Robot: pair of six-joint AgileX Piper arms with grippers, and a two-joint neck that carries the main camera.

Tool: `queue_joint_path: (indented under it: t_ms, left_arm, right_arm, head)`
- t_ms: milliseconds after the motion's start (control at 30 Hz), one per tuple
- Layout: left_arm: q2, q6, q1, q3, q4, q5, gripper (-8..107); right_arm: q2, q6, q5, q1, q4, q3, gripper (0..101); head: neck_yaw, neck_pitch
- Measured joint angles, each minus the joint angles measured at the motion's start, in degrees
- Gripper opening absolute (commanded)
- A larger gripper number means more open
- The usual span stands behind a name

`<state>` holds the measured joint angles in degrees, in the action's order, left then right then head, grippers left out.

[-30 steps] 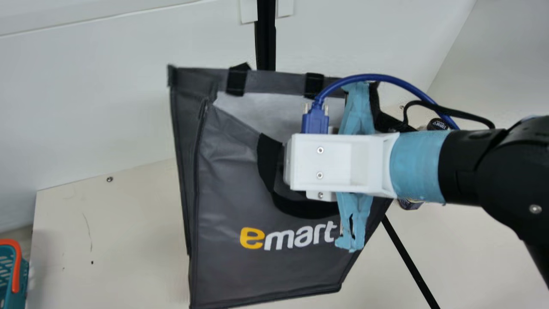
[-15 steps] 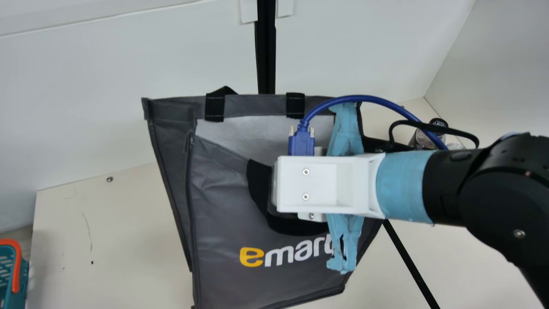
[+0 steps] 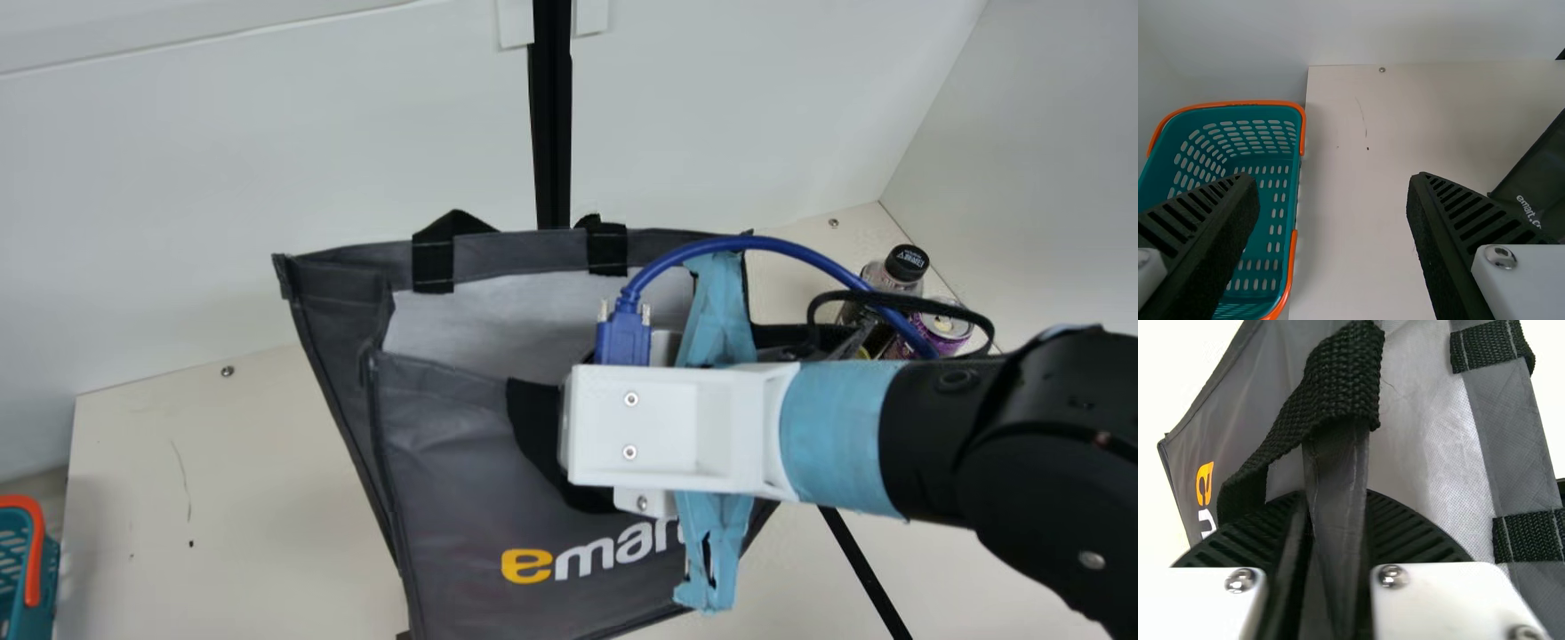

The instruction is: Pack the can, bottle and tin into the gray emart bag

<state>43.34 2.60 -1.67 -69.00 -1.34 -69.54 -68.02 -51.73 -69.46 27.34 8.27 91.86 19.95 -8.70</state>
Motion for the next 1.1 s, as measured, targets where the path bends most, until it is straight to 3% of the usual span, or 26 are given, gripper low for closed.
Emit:
queue_joint_path:
  t_ms: [467,1100]
  left_arm:
    - [0.00,0.00,0.00,0.00,0.00,0.00,90]
    - [0.00,0.00,0.00,0.00,0.00,0.00,90]
  right_arm:
    - [2.69,5.17,-0.49,2.76,-0.93,-0.86,90]
    - [5.57,11.04,-0.44,3.89,0.84,-0.63,91]
  head:
    - [0.00,0.00]
    - [0.00,0.00]
